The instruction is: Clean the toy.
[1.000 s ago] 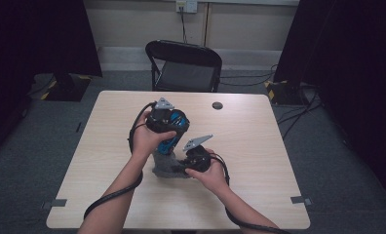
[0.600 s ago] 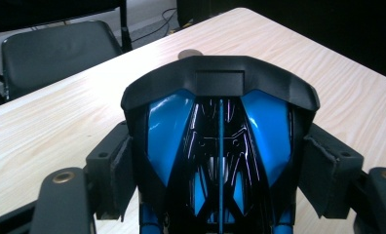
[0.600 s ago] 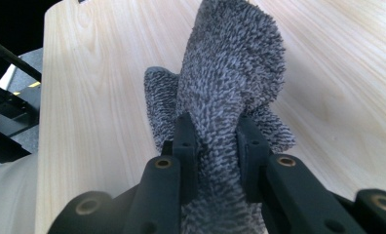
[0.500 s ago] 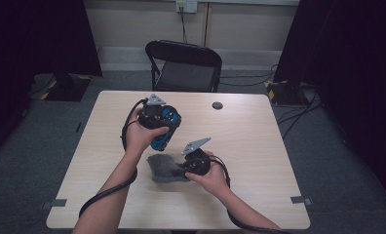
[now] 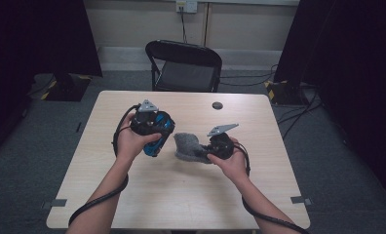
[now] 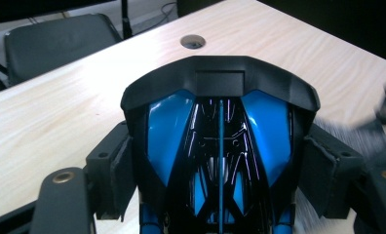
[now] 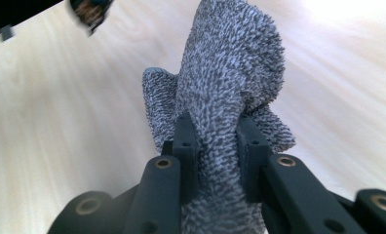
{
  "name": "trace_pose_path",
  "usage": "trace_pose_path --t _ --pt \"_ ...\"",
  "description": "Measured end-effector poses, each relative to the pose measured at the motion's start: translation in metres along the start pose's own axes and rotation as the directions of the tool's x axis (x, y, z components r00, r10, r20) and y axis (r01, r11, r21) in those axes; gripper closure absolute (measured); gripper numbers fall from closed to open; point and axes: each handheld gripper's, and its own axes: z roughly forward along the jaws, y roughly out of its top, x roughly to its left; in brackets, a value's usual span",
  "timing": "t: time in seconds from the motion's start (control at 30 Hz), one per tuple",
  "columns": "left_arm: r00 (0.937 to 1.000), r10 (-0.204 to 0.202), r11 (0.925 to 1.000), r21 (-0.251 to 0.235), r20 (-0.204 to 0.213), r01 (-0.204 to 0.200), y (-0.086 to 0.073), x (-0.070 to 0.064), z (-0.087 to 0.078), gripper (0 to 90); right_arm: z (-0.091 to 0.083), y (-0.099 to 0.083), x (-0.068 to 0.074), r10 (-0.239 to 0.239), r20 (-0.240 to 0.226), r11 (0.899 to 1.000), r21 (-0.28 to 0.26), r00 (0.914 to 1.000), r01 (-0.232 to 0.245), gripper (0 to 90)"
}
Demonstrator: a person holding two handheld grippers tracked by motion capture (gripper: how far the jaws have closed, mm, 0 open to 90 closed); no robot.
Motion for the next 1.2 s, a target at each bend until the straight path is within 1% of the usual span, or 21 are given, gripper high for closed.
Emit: trace_pose_path --t 0.1,0.17,0.23,0.43,0.53,0.6,0.73,0.87,0.9,1.0,1.13,1.2 --pt "0.9999 0.000 1.0000 0.008 0.013 0.000 -0.005 -0.004 0.001 25.5 -0.008 0.002 -0.009 0.017 0.031 1.000 -0.017 0.9994 -0.016 74.9" --pt "0.9998 0.003 1.0000 0.009 0.021 -0.003 -0.007 -0.006 0.002 25.5 -0.009 0.003 -0.010 0.021 0.035 1.000 -0.021 0.9992 -0.020 74.9" --pt "0.9997 0.002 0.9999 0.012 0.026 -0.003 -0.009 -0.007 0.003 25.5 -0.013 0.005 -0.013 0.028 0.049 0.999 -0.030 0.9984 -0.026 74.9" --pt "0.9983 0.019 0.9995 0.023 0.055 -0.020 -0.012 -0.017 0.007 25.5 -0.022 0.015 -0.019 0.041 0.087 0.997 -0.063 0.9954 -0.036 74.9" --pt "0.9970 0.035 0.9988 0.031 0.069 -0.037 -0.013 -0.024 0.009 25.5 -0.025 0.021 -0.021 0.042 0.100 0.996 -0.076 0.9941 -0.035 74.9" --pt "0.9960 0.043 0.9984 0.033 0.078 -0.045 -0.013 -0.028 0.011 25.5 -0.025 0.023 -0.021 0.050 0.096 0.995 -0.092 0.9941 -0.041 74.9" --pt "0.9945 0.048 0.9979 0.040 0.093 -0.052 -0.014 -0.033 0.017 25.5 -0.023 0.027 -0.018 0.045 0.091 0.995 -0.095 0.9949 -0.036 74.9" --pt "0.9940 0.043 0.9975 0.053 0.101 -0.048 -0.015 -0.037 0.025 25.5 -0.020 0.029 -0.014 0.044 0.068 0.993 -0.111 0.9967 -0.036 74.9" --pt "0.9938 0.048 0.9970 0.057 0.100 -0.053 -0.015 -0.036 0.025 25.5 -0.019 0.030 -0.012 0.041 0.059 0.993 -0.114 0.9974 -0.034 74.9" --pt "0.9944 0.036 0.9978 0.052 0.100 -0.042 -0.015 -0.036 0.028 25.5 -0.017 0.031 -0.008 0.030 0.044 0.994 -0.107 0.9986 -0.025 74.9" --pt "0.9946 0.033 0.9976 0.058 0.098 -0.039 -0.015 -0.036 0.030 25.5 -0.013 0.029 -0.003 0.018 0.018 0.995 -0.102 0.9997 -0.016 74.9" --pt "0.9947 0.034 0.9974 0.060 0.097 -0.040 -0.014 -0.035 0.030 25.5 -0.012 0.029 -0.002 0.017 0.012 0.995 -0.101 0.9998 -0.015 74.9"
